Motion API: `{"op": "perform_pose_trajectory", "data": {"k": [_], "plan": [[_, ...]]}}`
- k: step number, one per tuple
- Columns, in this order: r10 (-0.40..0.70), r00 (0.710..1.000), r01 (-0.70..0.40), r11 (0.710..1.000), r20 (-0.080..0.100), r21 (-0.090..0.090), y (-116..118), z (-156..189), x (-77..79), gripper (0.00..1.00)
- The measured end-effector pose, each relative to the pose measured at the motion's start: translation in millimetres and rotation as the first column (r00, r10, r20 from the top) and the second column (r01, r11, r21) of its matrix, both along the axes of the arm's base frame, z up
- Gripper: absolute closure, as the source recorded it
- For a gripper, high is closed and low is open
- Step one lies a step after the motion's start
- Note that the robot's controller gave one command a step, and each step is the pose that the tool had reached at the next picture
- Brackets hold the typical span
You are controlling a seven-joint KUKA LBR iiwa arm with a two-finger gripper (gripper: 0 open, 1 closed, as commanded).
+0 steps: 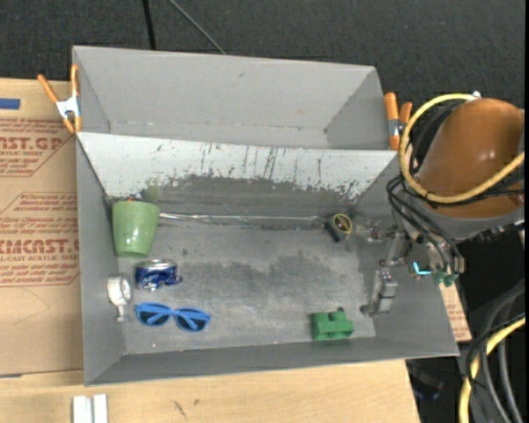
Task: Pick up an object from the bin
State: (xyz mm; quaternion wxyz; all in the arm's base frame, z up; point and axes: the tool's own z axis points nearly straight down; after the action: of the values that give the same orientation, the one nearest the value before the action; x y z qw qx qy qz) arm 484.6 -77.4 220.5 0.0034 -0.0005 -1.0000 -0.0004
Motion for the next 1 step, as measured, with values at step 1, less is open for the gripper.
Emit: {"op": "perform_pose_trajectory", "data": {"k": [1], "plan": [[0.169,0.985,-0.169,0.986,0.025,-0.004,-1.1,-151.2,-0.7,0.00]]}}
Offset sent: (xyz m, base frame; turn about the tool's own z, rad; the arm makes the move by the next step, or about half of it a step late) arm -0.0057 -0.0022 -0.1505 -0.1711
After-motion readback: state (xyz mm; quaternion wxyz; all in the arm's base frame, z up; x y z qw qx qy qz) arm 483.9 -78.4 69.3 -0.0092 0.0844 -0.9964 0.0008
